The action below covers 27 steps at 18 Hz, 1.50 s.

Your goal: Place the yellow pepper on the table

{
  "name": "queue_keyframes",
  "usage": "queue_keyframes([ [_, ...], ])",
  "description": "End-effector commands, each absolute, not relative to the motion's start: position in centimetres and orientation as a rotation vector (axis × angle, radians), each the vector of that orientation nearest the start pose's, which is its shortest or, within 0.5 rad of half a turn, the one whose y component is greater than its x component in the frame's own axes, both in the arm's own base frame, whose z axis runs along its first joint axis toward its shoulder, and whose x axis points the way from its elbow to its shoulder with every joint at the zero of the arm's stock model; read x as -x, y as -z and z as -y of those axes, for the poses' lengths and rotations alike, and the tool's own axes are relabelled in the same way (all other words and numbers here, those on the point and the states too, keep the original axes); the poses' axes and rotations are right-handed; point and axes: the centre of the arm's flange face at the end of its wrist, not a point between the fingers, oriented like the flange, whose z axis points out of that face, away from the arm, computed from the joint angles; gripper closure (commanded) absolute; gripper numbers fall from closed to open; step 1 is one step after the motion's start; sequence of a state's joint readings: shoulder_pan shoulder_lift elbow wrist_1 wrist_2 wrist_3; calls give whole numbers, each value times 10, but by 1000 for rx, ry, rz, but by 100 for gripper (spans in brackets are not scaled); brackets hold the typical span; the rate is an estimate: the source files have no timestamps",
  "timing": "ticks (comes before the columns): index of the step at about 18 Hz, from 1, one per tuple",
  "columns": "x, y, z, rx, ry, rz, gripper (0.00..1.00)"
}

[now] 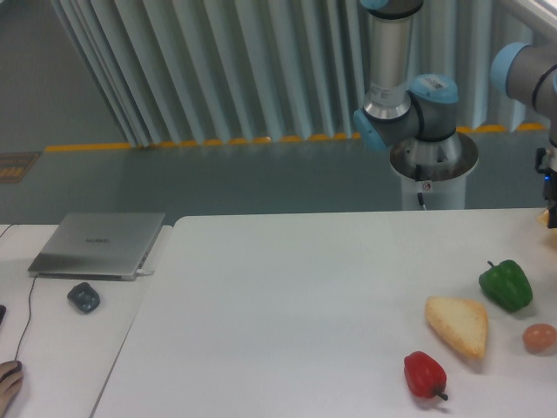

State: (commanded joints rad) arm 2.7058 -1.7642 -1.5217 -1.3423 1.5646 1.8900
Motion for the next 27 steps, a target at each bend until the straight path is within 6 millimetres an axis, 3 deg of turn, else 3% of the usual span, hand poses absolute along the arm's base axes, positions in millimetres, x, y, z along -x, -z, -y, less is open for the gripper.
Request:
queue_keyframes([
  [6, 488, -439, -327, 2949, -146, -1036, 0],
  [10, 503, -428, -278, 2978, -95, -895, 0],
  [11, 506, -419, -249, 2995, -70, -802, 0],
  [15, 512, -410, -213, 2985, -39, -582, 0],
  [23, 516, -403, -181, 3014, -15, -274, 0],
  [27, 531, -382, -144, 3021, 31, -239, 0],
])
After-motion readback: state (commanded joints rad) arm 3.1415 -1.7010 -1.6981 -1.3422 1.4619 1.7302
